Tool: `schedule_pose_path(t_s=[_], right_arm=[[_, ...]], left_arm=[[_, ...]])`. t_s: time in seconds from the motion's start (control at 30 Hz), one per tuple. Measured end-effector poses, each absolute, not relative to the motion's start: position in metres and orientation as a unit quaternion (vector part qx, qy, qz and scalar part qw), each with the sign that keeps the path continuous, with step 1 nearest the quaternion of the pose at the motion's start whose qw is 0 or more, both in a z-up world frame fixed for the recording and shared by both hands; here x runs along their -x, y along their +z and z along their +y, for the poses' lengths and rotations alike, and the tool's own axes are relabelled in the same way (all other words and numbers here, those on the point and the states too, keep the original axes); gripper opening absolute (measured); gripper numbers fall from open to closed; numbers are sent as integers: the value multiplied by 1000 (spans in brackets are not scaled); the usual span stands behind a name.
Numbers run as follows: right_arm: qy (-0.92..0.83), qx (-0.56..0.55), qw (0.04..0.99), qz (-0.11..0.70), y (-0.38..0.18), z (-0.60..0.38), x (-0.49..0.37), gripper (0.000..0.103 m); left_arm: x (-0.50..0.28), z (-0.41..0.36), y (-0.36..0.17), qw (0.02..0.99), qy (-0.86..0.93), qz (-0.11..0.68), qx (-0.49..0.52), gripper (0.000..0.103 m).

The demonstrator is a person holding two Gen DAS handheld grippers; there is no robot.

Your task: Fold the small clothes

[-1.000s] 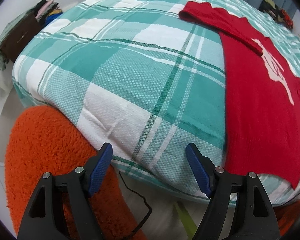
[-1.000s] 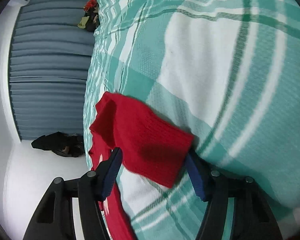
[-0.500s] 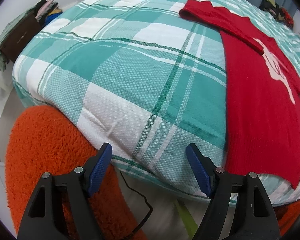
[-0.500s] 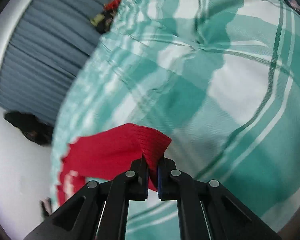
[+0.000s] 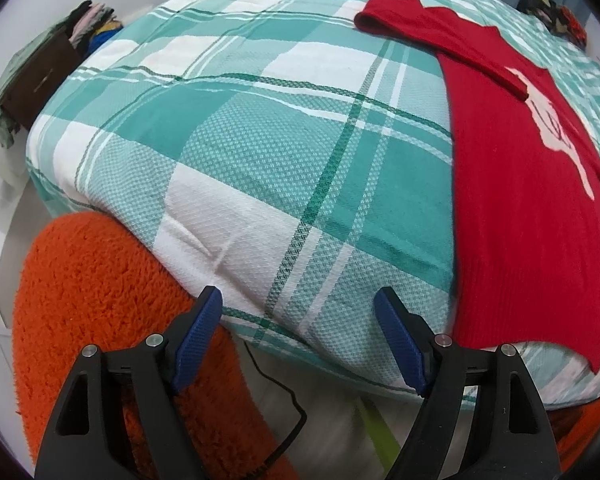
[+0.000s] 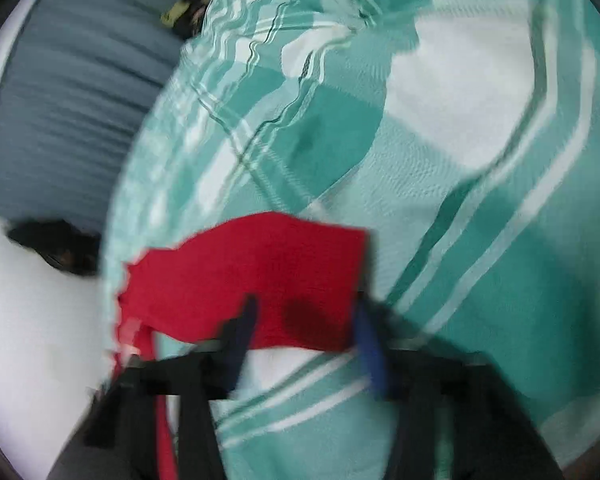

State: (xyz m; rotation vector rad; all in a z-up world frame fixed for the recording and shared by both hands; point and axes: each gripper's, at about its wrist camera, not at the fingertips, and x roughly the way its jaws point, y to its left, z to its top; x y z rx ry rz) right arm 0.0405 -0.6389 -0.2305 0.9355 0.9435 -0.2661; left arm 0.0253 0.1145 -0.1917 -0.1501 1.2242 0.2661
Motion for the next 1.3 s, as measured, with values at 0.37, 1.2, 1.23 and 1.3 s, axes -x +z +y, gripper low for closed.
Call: schedule_pose_path(t_s=[0.37,1.2,1.23,1.3], right_arm=[[-194,-239,853,421,-166,-574,-38,54],[-13,-194,880,434,-207,-400,-18,68],[-13,-195,881,432,-206,-401,-18,68],[-15,-196,883,426,-203,-402,-17,68]], left_arm=[[-23,109,-170,828,113,546,53,80],[-290,-101,-190,727,-76,618,-289,4],[-289,-97,-182,738,-80,610,-278,3],[-289,-71,-148,770,-90,589,-227,2]])
